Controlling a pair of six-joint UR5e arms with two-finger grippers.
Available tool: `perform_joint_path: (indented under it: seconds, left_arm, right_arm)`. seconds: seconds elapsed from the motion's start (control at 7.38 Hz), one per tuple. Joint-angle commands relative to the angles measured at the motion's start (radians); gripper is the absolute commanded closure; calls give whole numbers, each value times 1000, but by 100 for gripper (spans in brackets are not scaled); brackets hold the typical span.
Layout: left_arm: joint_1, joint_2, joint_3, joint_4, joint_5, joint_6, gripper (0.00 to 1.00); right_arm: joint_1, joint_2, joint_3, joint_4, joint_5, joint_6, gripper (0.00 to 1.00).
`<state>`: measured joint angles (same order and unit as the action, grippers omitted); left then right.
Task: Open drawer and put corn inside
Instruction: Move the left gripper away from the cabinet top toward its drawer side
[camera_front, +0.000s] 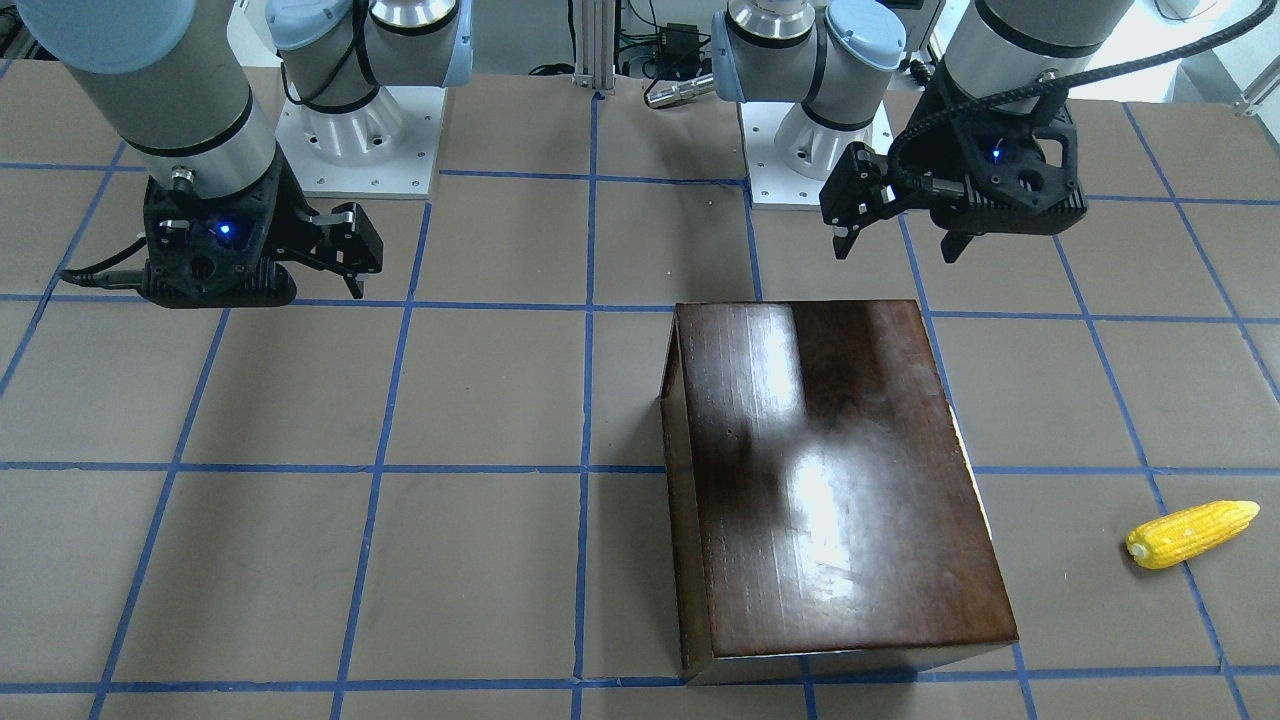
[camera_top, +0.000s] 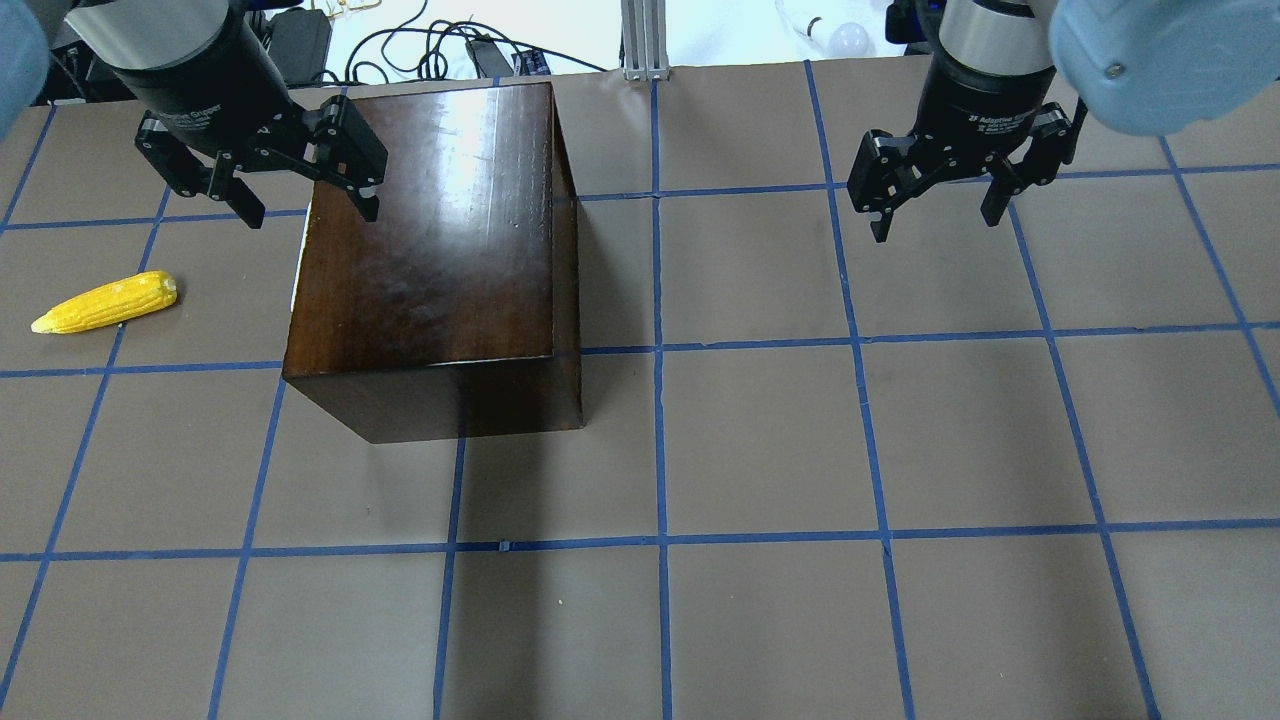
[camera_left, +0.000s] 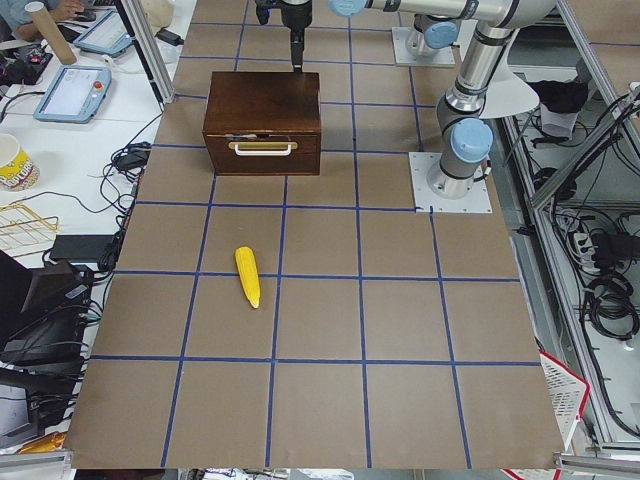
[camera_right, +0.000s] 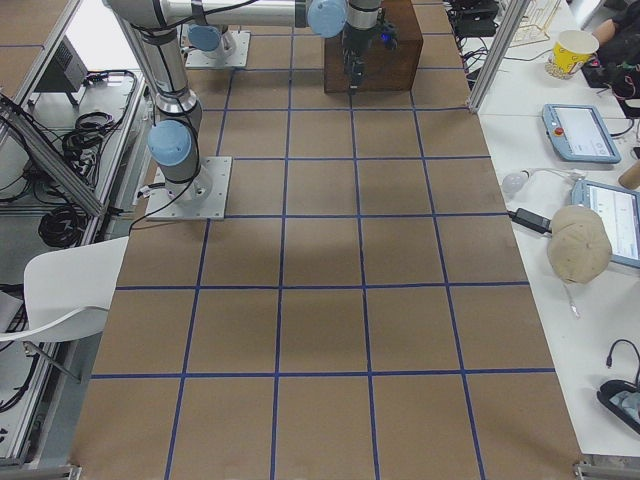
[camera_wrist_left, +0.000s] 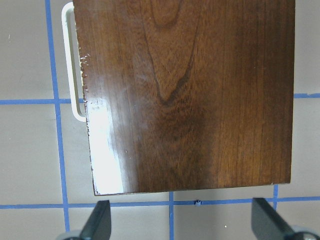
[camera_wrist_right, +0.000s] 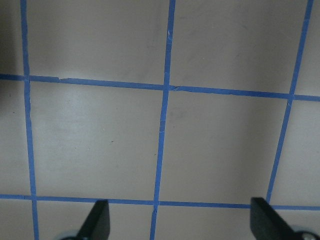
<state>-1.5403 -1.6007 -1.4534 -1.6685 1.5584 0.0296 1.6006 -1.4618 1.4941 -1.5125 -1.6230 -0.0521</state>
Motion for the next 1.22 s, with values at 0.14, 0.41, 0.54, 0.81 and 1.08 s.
perform_joint_path:
  seconds: [0.14, 0.41, 0.54, 0.81, 1.08]
  left_arm:
    - [44, -30, 15, 0, -12, 9, 0]
    - [153, -53, 15, 0, -18, 164, 0]
    - [219, -68, 2, 1, -27, 253, 0]
    - [323, -129, -1, 41, -84, 361, 0]
    - [362, -203, -5, 81, -93, 432, 0]
  right_arm:
    - [-1, 0, 0, 0, 0, 0, 0]
    - [-1, 0, 0, 0, 0, 0, 0]
    - [1, 0, 0, 0, 0, 0, 0]
    - [-1, 0, 0, 0, -2, 0, 0]
    - [-1, 0, 0, 0, -2, 0, 0]
